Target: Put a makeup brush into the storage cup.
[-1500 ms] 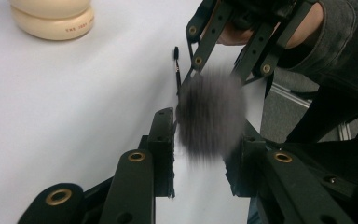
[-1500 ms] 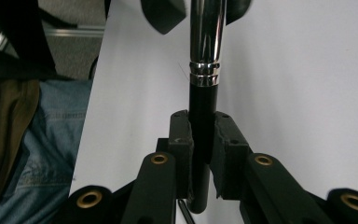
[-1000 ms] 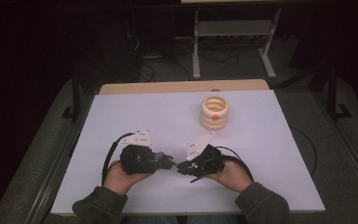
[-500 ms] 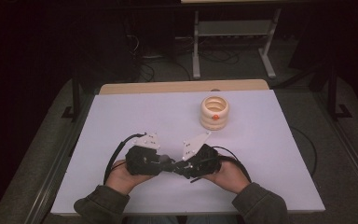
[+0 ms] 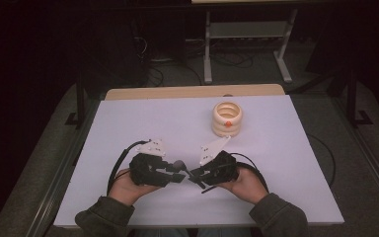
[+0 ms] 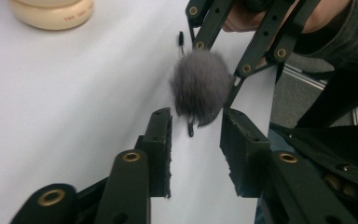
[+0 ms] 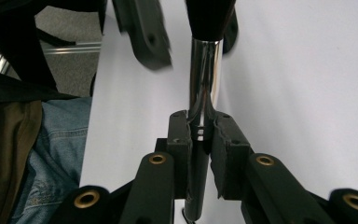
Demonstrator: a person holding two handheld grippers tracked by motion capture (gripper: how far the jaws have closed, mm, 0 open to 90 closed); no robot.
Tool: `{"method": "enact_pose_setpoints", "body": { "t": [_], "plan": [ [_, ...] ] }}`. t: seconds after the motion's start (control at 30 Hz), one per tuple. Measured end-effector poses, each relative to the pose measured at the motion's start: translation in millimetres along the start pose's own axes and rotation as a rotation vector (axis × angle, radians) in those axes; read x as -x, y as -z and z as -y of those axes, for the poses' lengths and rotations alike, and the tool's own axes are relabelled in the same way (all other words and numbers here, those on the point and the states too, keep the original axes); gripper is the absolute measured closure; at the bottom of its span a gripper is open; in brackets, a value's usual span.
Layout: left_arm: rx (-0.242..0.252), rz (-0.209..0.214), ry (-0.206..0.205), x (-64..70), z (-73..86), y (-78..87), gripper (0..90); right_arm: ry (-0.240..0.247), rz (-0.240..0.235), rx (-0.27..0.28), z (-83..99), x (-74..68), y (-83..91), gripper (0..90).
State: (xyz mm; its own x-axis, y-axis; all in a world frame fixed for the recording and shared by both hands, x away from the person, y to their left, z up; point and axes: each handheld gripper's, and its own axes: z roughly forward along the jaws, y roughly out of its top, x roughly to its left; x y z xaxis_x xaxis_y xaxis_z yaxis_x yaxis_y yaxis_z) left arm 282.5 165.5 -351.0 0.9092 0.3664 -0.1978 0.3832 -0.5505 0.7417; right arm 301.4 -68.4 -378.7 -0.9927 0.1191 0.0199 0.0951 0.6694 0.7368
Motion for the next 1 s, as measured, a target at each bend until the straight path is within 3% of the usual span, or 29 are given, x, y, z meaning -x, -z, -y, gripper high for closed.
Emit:
{"method": "enact_pose_setpoints", "body": {
  "t": [0.2,0.4,0.7,0.73,1.0],
  "plan": [
    [0.015,-0.027,0.016,-0.5,4.6,2.1,54.4,-0.054,0.023,0.015,7.6,7.3,8.8,77.4],
    [0.024,-0.050,0.029,-0.5,12.5,3.0,51.6,-0.123,0.031,0.065,13.8,15.9,22.7,77.4],
    [0.040,-0.083,0.045,-0.3,25.1,1.7,48.0,-0.167,0.041,0.082,19.1,29.5,36.3,77.4],
    [0.047,-0.085,0.061,0.7,26.2,1.2,47.8,-0.175,0.040,0.086,19.2,30.6,37.6,77.4],
    [0.070,-0.120,0.061,-0.2,33.6,5.2,45.1,-0.212,0.054,0.114,22.7,41.1,50.2,77.4]
  ]
}}
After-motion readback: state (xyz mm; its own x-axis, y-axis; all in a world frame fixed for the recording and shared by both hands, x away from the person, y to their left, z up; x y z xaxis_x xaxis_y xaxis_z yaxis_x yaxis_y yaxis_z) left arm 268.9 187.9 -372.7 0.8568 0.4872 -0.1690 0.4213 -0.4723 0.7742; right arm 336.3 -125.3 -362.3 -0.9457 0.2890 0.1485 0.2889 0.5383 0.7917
